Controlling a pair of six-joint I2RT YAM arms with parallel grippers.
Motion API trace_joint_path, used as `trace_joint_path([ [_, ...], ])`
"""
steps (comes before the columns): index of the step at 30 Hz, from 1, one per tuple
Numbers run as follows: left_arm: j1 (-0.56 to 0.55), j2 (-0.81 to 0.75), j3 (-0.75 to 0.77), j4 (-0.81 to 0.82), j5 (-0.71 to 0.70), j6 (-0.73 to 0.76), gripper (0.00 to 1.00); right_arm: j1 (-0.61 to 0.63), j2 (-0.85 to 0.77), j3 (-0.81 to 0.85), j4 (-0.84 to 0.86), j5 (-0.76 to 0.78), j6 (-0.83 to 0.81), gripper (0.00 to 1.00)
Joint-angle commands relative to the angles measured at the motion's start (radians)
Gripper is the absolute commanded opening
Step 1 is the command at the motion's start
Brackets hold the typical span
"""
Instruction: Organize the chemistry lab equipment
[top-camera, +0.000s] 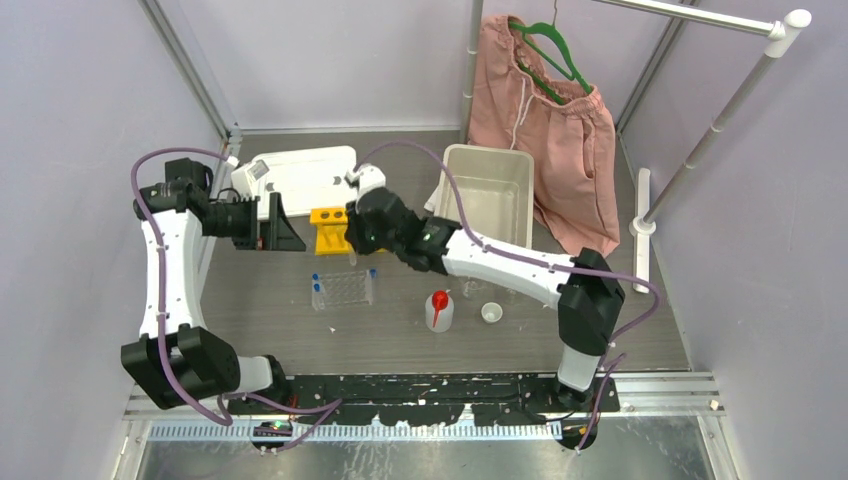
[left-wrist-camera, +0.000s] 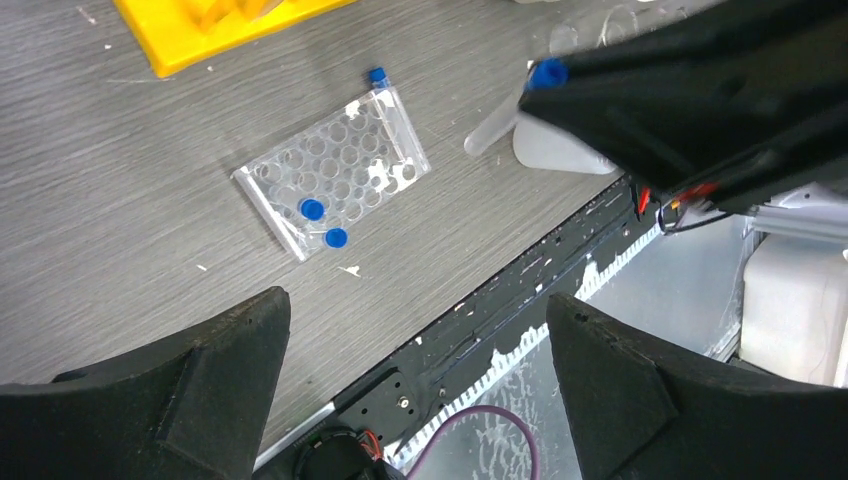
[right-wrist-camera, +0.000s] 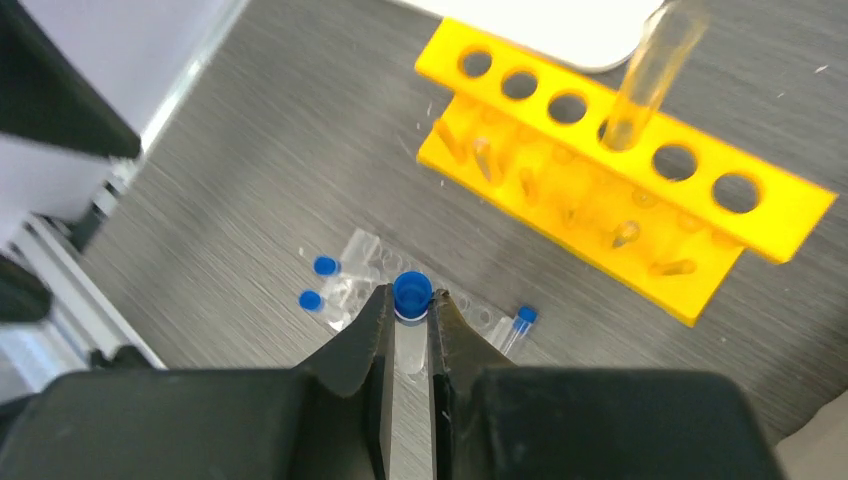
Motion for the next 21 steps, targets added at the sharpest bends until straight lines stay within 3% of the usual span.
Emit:
trace_joint_path([
  [1,0.008,0.017,0.033,0.03,-0.043,-0.049,0.99,0.093,-0.022,-0.125,0.297,0.14,-0.174,0.01],
  [6,0.01,0.011,0.027,0.033,-0.043,-0.046,0.99,0.123,0.029,-0.21,0.495,0.162,-0.224,0.01],
  [21,0.012,0.012,0.016,0.042,-0.048,-0.033,0.99,0.162,0.193,-0.185,0.591,0.225,-0.314,0.01],
])
